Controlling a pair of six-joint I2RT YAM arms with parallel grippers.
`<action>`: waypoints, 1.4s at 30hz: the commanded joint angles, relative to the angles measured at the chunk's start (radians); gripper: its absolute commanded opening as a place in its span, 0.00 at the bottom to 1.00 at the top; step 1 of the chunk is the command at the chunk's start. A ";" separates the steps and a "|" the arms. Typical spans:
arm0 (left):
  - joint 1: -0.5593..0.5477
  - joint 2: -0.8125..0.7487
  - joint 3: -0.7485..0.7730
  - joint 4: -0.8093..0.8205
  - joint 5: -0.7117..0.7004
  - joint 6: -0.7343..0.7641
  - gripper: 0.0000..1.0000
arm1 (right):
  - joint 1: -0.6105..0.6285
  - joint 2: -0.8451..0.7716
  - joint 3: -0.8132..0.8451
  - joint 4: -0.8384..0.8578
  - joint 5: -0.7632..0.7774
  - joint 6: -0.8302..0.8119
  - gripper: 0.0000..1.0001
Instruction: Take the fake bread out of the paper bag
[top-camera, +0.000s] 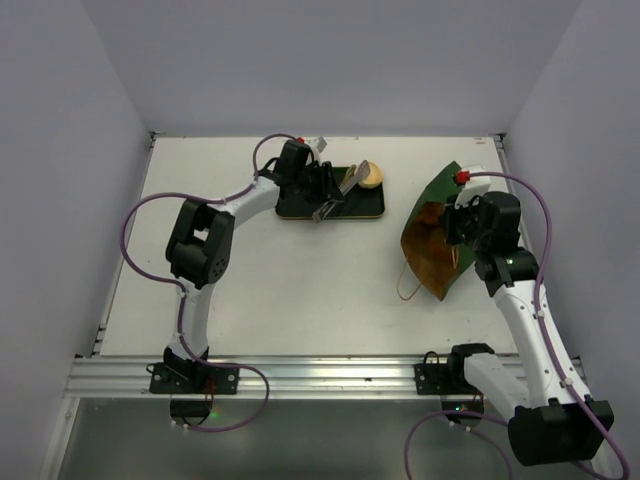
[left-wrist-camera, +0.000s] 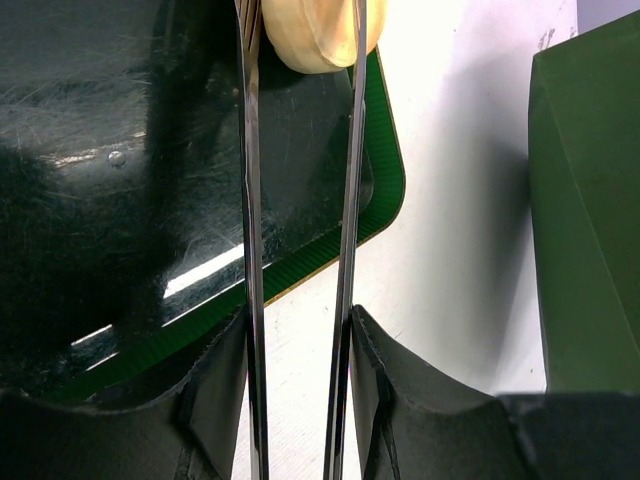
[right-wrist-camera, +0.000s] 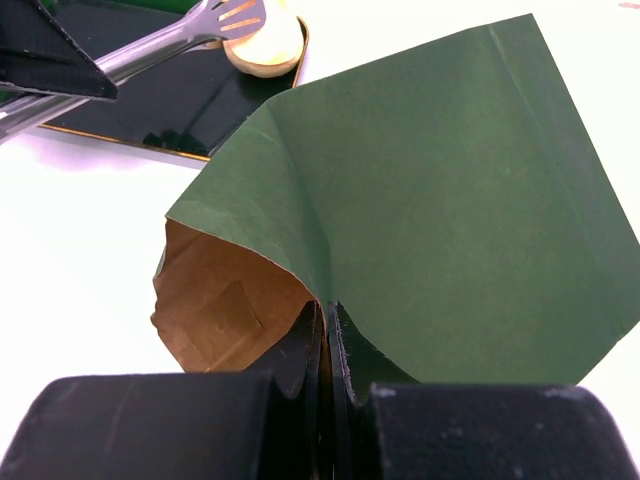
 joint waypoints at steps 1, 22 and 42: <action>0.008 -0.073 0.018 -0.011 0.000 0.026 0.46 | -0.004 -0.020 0.004 0.061 -0.028 0.017 0.00; 0.024 -0.235 -0.110 -0.035 -0.046 0.057 0.47 | -0.012 -0.036 0.009 0.054 -0.037 0.018 0.00; -0.195 -1.088 -0.734 0.011 0.042 -0.151 0.45 | -0.010 -0.026 0.012 0.021 -0.103 -0.120 0.00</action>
